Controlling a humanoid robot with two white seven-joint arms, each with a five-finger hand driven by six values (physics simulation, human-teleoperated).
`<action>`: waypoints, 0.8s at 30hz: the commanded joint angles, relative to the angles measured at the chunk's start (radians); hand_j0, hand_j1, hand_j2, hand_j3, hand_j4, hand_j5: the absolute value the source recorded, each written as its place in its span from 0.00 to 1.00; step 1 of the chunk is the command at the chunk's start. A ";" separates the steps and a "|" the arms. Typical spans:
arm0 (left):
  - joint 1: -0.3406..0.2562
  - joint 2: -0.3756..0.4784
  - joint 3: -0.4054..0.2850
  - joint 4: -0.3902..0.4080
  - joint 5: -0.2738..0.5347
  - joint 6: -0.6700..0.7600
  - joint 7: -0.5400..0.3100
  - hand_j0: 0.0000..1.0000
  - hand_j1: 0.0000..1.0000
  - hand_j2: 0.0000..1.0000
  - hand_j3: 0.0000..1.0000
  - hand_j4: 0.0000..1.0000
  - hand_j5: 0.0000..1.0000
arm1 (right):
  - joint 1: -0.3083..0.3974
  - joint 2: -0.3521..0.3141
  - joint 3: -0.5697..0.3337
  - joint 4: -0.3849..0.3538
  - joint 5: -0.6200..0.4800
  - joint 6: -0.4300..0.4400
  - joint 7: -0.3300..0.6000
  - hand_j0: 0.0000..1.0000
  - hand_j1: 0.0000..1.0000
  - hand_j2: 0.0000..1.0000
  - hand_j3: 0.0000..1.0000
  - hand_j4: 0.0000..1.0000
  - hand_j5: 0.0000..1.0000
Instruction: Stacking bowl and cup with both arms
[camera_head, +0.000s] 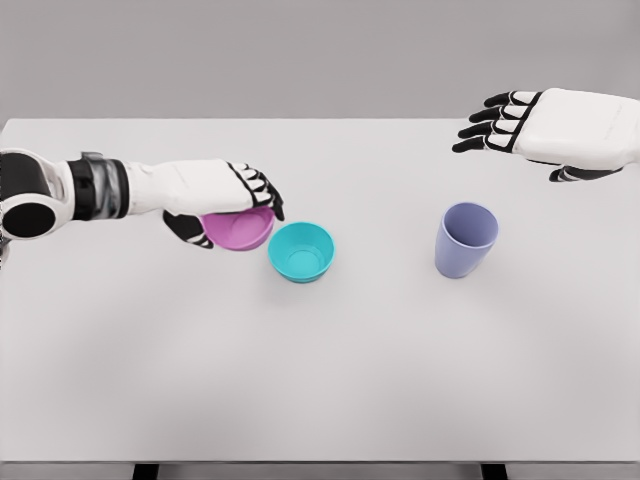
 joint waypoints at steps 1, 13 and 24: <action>0.000 -0.022 0.001 -0.003 -0.002 -0.009 0.001 0.61 0.61 0.61 0.61 0.61 0.61 | 0.000 -0.001 0.000 0.000 -0.004 0.003 0.000 1.00 1.00 1.00 1.00 1.00 1.00; -0.008 -0.099 -0.012 0.000 -0.006 -0.009 0.001 0.61 0.61 0.61 0.61 0.61 0.61 | 0.000 0.000 0.000 0.000 -0.004 0.003 0.000 1.00 1.00 1.00 1.00 1.00 1.00; -0.006 -0.157 -0.033 0.035 -0.043 -0.009 0.001 0.62 0.62 0.62 0.62 0.62 0.62 | 0.000 0.000 0.000 0.002 -0.004 0.003 0.000 1.00 1.00 1.00 1.00 1.00 1.00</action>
